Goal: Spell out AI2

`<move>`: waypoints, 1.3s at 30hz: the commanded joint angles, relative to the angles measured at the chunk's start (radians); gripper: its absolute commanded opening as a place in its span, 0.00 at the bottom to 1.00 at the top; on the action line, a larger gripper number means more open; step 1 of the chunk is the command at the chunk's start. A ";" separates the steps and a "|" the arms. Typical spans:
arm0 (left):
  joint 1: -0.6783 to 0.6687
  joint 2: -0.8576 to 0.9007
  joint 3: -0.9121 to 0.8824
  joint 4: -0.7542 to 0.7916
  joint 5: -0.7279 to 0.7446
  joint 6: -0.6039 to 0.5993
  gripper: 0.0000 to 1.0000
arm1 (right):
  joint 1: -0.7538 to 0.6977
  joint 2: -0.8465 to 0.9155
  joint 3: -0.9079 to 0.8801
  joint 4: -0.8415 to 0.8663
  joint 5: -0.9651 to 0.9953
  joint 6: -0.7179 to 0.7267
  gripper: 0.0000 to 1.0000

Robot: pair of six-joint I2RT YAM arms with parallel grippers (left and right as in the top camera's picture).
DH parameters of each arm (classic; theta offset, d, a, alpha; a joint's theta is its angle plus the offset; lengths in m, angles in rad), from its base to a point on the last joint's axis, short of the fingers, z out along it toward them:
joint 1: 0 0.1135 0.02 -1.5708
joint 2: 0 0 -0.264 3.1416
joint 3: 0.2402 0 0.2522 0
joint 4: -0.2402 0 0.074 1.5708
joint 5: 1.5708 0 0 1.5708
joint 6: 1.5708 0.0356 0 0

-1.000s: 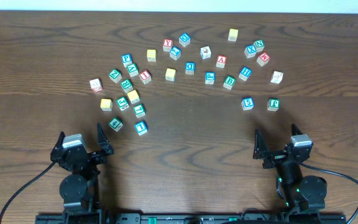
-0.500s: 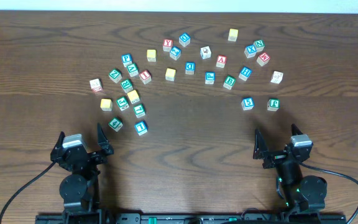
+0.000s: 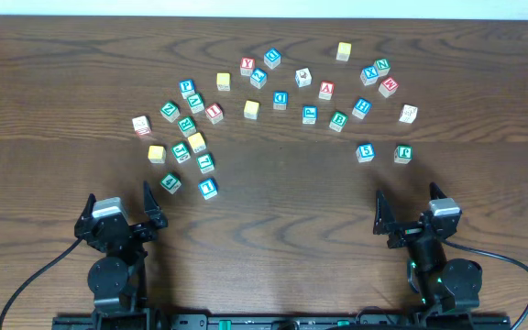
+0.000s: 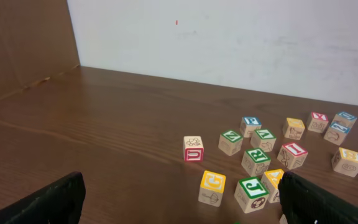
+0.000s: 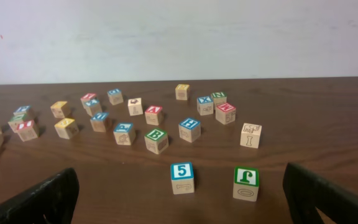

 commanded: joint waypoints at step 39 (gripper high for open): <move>0.005 -0.007 -0.018 -0.042 -0.004 0.009 0.98 | -0.002 -0.005 -0.002 0.016 -0.020 0.013 0.99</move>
